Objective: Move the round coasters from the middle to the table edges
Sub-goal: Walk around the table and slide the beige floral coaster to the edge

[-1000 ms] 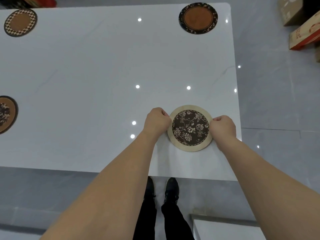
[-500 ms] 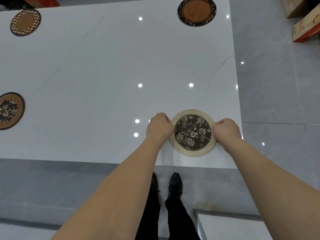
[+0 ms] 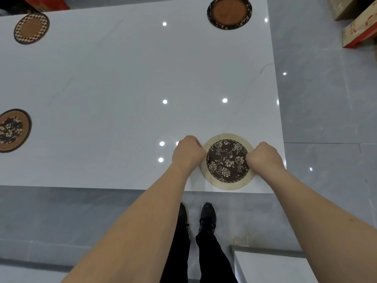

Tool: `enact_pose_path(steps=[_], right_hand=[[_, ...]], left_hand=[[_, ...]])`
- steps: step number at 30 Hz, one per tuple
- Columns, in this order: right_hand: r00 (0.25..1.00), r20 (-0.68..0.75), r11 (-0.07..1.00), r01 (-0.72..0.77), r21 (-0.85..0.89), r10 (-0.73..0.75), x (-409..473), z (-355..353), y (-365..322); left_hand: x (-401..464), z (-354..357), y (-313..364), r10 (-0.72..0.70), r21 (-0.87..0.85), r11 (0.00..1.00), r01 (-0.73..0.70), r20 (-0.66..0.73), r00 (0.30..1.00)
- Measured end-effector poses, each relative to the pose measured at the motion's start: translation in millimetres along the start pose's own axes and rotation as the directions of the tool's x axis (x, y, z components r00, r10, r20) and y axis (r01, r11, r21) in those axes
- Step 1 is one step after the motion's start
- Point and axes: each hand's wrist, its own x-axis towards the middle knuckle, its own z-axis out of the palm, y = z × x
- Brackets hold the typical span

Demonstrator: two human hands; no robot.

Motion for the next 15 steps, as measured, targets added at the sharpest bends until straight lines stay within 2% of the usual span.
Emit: enact_pose_path(steps=[15], right_hand=[[0.999, -0.031, 0.999, -0.017, -0.040, 0.016, -6.6, 1.1, 6.0]], left_hand=[[-6.8, 6.4, -2.3, 0.029, 0.048, 0.998, -0.029, -0.007, 1.000]])
